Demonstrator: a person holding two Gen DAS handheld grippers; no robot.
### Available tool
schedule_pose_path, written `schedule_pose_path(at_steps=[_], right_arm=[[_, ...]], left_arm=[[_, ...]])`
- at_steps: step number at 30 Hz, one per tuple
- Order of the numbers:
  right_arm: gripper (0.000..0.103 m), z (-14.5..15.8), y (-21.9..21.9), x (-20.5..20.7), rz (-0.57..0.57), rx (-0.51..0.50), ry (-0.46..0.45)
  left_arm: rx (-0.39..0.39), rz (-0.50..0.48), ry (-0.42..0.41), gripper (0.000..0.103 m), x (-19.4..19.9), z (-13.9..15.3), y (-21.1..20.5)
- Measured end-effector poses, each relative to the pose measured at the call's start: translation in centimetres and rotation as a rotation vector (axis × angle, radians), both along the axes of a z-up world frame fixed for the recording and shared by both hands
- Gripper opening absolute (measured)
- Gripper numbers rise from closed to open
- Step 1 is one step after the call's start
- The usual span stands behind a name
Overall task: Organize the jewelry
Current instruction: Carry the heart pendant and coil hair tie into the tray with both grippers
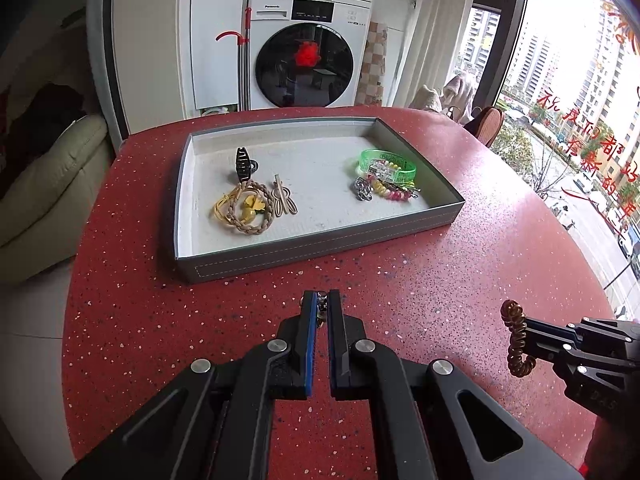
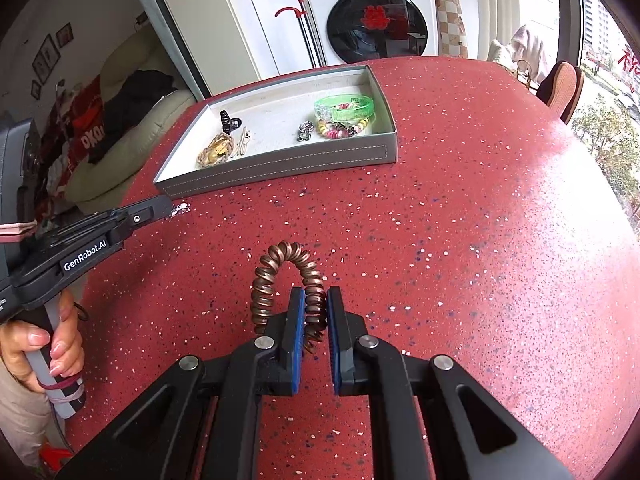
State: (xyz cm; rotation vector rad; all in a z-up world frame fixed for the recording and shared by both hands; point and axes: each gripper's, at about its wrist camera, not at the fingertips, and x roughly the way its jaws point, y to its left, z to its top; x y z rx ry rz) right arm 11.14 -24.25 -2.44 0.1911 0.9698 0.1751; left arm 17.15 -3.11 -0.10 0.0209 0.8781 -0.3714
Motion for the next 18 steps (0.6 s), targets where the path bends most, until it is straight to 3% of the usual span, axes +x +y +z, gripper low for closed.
schedule_pose_path(at_steps=[18], right_arm=[[0.012, 2.9, -0.3, 8.0, 0.01, 0.031, -0.038]], left_arm=[[-0.028, 0.043, -0.052, 0.023, 4.9, 2.6, 0.8]])
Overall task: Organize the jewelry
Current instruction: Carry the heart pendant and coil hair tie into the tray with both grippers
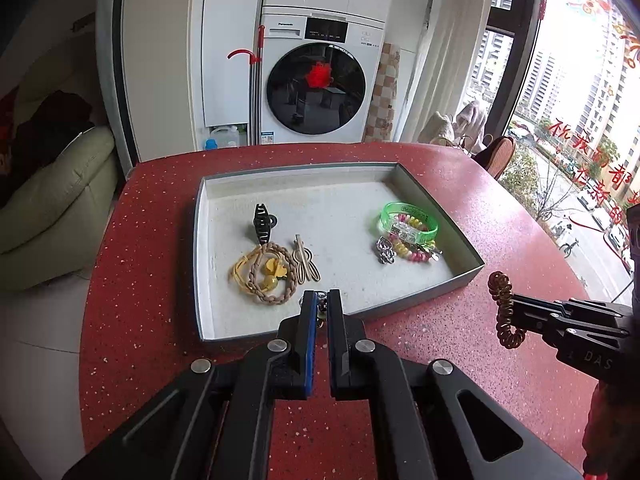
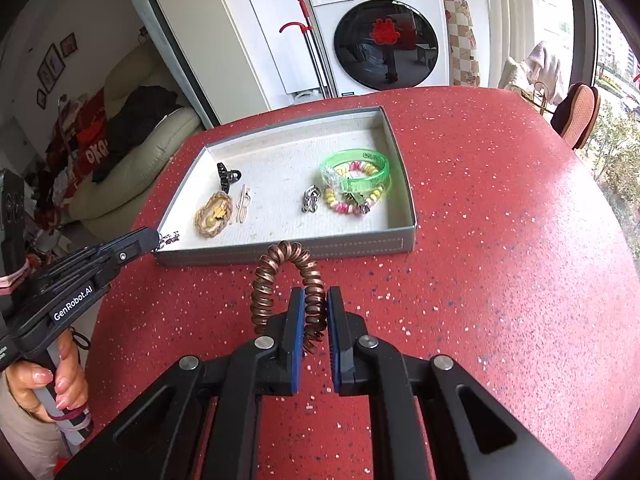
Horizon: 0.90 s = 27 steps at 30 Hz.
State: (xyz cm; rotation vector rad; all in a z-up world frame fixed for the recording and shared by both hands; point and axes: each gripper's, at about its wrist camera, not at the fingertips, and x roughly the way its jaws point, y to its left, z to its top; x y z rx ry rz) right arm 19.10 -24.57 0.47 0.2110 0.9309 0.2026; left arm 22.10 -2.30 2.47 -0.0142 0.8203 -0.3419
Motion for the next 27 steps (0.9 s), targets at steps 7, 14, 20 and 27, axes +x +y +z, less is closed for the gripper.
schedule_pose_path(at_steps=[7, 14, 20, 27], right_arm=[[0.012, 0.9, 0.4, 4.6, 0.001, 0.014, -0.01], [0.012, 0.0, 1.2, 8.1, 0.008, -0.009, 0.008], [0.012, -1.6, 1.0, 10.4, 0.001, -0.01, 0.059], [0.012, -3.8, 1.4, 12.6, -0.009, -0.024, 0.116]], left_arm=[[-0.007, 0.038, -0.008, 0.023, 3.7, 0.4, -0.4], [0.016, 0.084, 0.012, 0.023, 6.2, -1.2, -1.0], [0.034, 0.11, 0.049, 0.023, 7.6, -3.1, -1.1], [0.071, 0.109, 0.046, 0.023, 8.9, -4.1, -2.1]])
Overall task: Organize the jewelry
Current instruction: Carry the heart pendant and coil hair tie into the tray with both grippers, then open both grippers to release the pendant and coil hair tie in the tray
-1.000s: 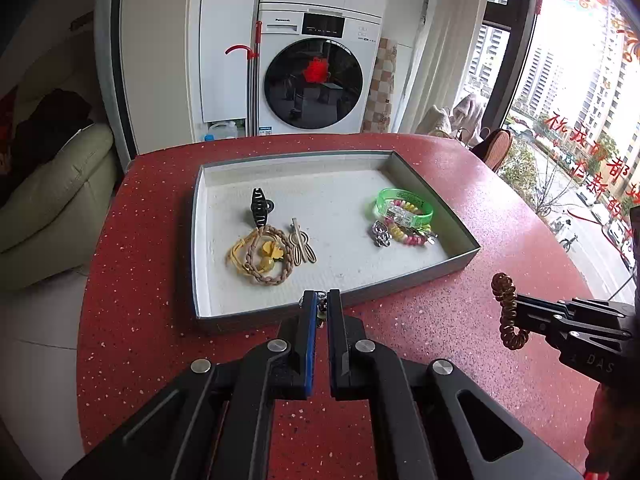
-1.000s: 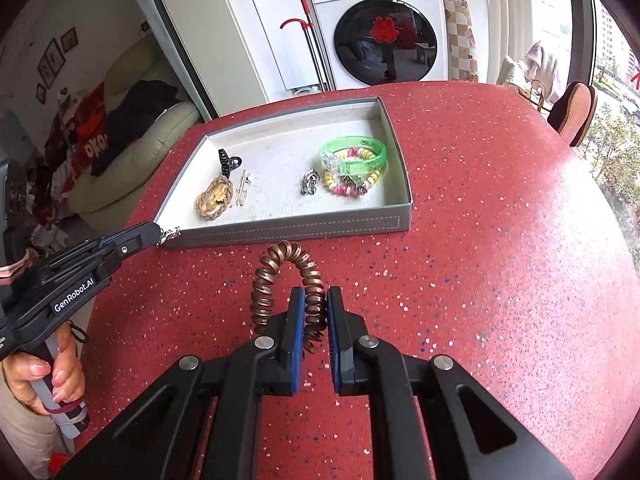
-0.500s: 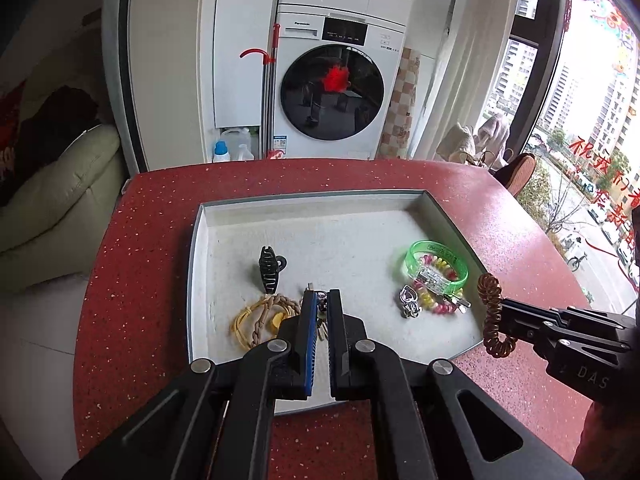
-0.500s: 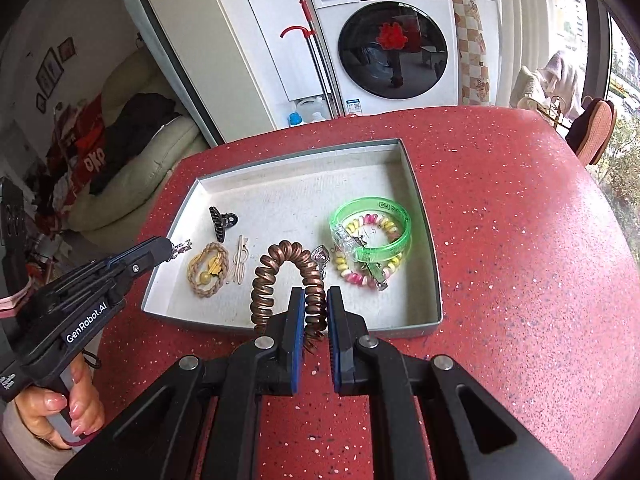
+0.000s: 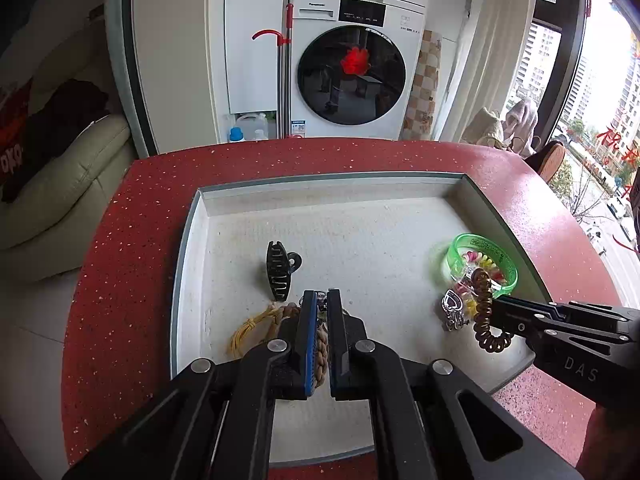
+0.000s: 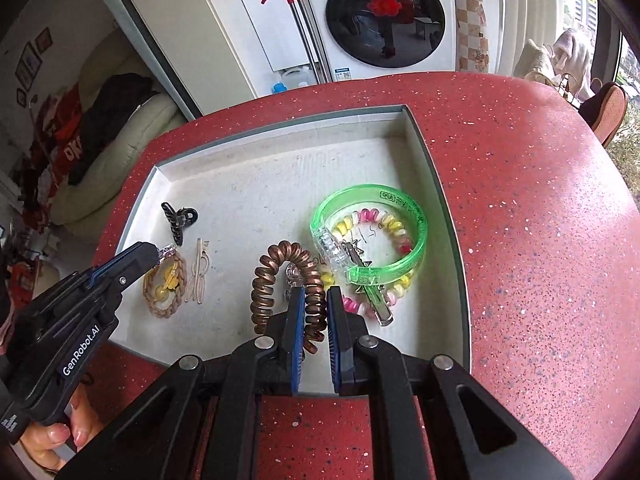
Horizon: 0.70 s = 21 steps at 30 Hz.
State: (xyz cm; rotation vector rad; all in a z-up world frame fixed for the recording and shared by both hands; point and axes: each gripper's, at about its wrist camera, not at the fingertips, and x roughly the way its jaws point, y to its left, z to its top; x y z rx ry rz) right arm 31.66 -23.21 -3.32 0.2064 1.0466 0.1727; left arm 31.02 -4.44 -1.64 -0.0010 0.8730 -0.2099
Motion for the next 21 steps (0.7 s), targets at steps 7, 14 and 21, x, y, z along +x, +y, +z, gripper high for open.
schedule_pose_path(at_steps=[7, 14, 21], right_arm=[[0.012, -0.4, 0.1, 2.0, -0.041, -0.023, -0.016], [0.012, -1.3, 0.9, 2.3, -0.035, -0.068, -0.02], [0.012, -1.6, 1.3, 2.1, -0.032, -0.082, -0.019]], left_arm=[[0.039, 0.001, -0.004, 0.023, 1.3, -0.5, -1.0], [0.065, 0.008, 0.033, 0.023, 1.4, -2.3, -1.3], [0.072, 0.007, 0.041, 0.023, 1.2, -2.7, -1.1]])
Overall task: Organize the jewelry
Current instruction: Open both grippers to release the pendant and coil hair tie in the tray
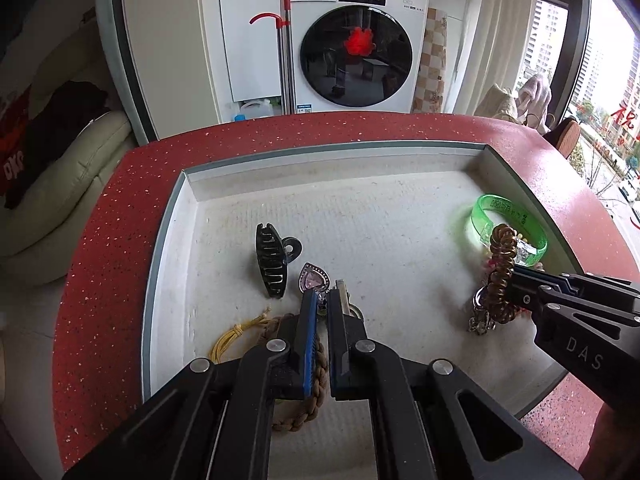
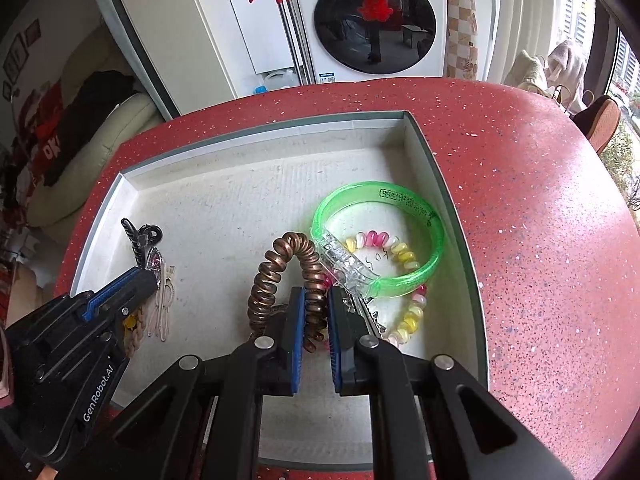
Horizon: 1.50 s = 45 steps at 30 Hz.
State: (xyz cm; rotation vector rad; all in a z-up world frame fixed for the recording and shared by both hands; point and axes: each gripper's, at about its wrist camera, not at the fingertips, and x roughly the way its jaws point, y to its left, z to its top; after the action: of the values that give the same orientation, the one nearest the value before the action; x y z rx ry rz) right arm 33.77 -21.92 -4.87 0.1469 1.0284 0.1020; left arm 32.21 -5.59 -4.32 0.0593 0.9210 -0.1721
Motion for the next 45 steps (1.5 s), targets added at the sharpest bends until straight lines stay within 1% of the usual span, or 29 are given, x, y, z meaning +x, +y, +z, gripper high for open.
schedule_pose_path(at_steps=[3, 5, 6, 7, 9, 13, 18, 23, 29, 35, 41, 42, 43, 44, 45], right_arm=[[0.014, -0.1, 0.0, 0.0, 0.002, 0.004, 0.005], [0.019, -0.1, -0.1, 0.0, 0.009, 0.01, 0.007], [0.027, -0.1, -0.2, 0.0, 0.016, 0.019, 0.008], [0.039, 0.0, -0.2, 0.0, 0.021, 0.027, 0.009], [0.048, 0.1, 0.0, -0.3, 0.024, 0.03, 0.008], [0.052, 0.8, -0.2, -1.1, 0.029, 0.064, -0.01], [0.054, 1.8, -0.8, -2.0, 0.021, 0.092, -0.036], [0.054, 3.3, -1.4, -3.1, 0.006, 0.106, -0.081], [0.055, 4.1, -2.8, -3.6, -0.029, 0.099, -0.099], [0.055, 4.0, -3.3, -3.7, -0.036, 0.104, -0.092], [0.055, 4.1, -3.5, -3.8, -0.039, 0.114, -0.096], [0.055, 4.1, -3.5, -3.8, -0.04, 0.113, -0.096], [0.055, 4.2, -3.6, -3.8, -0.041, 0.113, -0.097], [0.055, 4.2, -3.6, -3.8, -0.042, 0.112, -0.098], [0.055, 4.2, -3.7, -3.8, -0.044, 0.111, -0.098]], left_arm=[[-0.003, 0.001, 0.001, 0.023, 0.1, 0.0, 0.0], [-0.002, 0.001, 0.002, 0.023, 0.1, 0.0, 0.0], [-0.001, 0.001, 0.002, 0.023, 0.1, 0.0, 0.0], [0.001, 0.002, 0.003, 0.023, 0.1, 0.0, 0.0], [0.002, 0.013, -0.003, 0.023, -0.1, 0.1, 0.1], [0.004, 0.019, -0.023, 0.023, -0.4, 0.5, 0.2], [0.005, 0.024, -0.035, 0.023, -0.7, 0.9, 0.3], [0.042, 0.01, -0.102, 0.023, -1.7, 2.0, -0.1], [0.028, 0.024, -0.084, 0.023, -1.4, 2.2, 0.2], [0.039, 0.031, -0.091, 0.023, -1.5, 2.5, 0.4], [0.029, 0.031, -0.09, 0.024, -1.7, 3.0, 0.6], [0.028, 0.034, -0.087, 0.047, -1.7, 3.0, 0.7], [0.027, 0.043, -0.085, 0.101, -1.7, 3.1, 0.8], [0.027, 0.06, -0.094, 0.103, -1.8, 3.2, 1.1], [0.024, 0.069, -0.126, 0.103, -2.2, 3.5, 1.3]])
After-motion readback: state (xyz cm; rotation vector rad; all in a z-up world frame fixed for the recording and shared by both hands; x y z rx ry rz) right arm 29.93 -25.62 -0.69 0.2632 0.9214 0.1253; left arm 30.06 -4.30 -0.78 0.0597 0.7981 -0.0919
